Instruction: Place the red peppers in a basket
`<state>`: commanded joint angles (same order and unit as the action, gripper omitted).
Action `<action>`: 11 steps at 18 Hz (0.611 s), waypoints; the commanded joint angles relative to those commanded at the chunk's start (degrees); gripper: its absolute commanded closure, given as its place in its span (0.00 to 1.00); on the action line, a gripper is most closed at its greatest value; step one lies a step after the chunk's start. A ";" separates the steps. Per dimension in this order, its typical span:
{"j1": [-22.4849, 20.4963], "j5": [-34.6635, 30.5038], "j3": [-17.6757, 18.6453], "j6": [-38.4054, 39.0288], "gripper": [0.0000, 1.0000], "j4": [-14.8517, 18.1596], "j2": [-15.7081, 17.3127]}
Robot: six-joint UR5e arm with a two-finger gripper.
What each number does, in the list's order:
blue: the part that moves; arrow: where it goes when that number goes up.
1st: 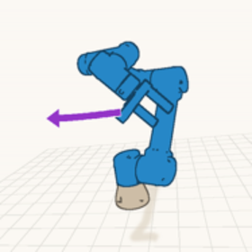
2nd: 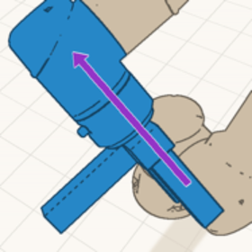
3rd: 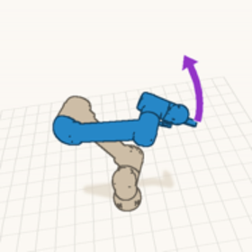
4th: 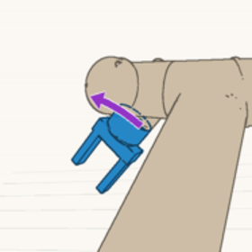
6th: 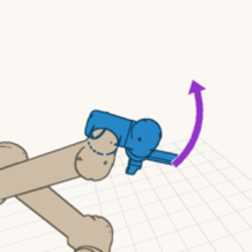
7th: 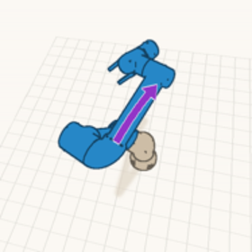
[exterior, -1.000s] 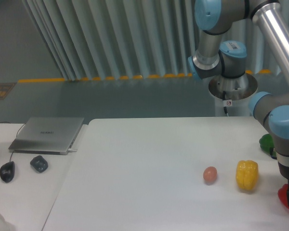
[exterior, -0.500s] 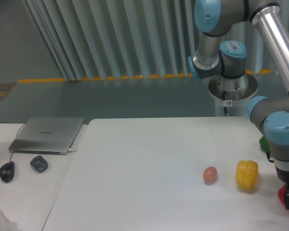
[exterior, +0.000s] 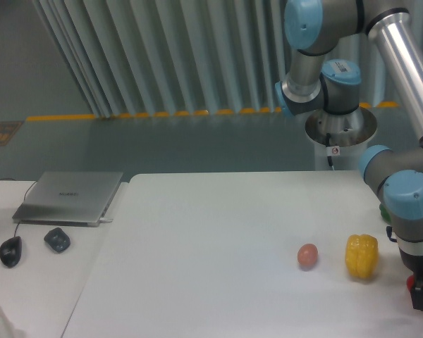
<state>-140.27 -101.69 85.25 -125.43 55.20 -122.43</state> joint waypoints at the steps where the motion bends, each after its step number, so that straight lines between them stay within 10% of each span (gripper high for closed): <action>1: 0.00 0.00 0.26 1.49 0.27 0.00 0.09; 6: 0.70 0.09 0.70 6.16 0.56 0.00 0.09; 11: 0.27 0.35 0.27 8.01 0.57 0.00 2.54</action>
<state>-140.01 -101.34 85.52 -117.42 55.20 -119.89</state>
